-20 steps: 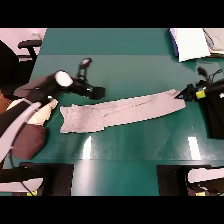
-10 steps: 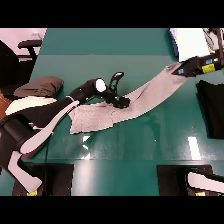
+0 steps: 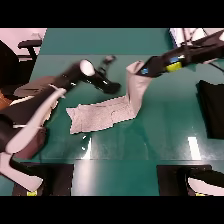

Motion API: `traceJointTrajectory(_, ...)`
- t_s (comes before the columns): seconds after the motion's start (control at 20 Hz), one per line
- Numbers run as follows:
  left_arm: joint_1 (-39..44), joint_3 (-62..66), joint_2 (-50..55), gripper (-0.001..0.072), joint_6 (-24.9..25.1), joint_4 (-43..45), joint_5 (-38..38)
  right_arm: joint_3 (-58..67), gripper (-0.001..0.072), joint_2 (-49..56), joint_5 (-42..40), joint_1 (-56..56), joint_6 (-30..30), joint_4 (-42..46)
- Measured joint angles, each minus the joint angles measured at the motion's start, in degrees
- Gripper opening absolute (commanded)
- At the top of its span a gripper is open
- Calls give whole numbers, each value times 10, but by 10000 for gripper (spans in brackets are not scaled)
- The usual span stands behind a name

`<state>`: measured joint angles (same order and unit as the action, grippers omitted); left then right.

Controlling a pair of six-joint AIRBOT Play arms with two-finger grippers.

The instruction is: Fold the shirts.

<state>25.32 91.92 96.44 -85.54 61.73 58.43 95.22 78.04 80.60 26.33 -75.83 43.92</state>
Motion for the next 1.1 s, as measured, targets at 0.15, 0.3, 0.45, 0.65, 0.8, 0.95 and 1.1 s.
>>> traceJointTrajectory(0.15, -88, 3, -97, 22, 0, 56, 38, 1, 94, 38, -64, 94, 0, -7)
traceJointTrajectory(0.3, -165, 4, -181, 22, 0, 95, 56, 1, 517, 95, -141, 188, 13, -9)
traceJointTrajectory(0.45, -217, 5, -235, 22, 0, 114, 68, 1, 515, 141, -185, 240, 24, -1)
traceJointTrajectory(0.65, -238, 4, -261, 22, 0, 123, 88, -7, 514, 159, -147, 207, 12, 61)
traceJointTrajectory(0.8, -226, -1, -266, 22, 0, 125, 91, -62, 527, 138, -115, 120, -5, 98)
traceJointTrajectory(0.95, -199, -12, -268, 22, 0, 126, 85, -144, 606, 118, -103, 20, -16, 111)
traceJointTrajectory(1.1, -176, -19, -262, 22, 0, 124, 76, -214, 592, 127, -99, -56, -11, 75)
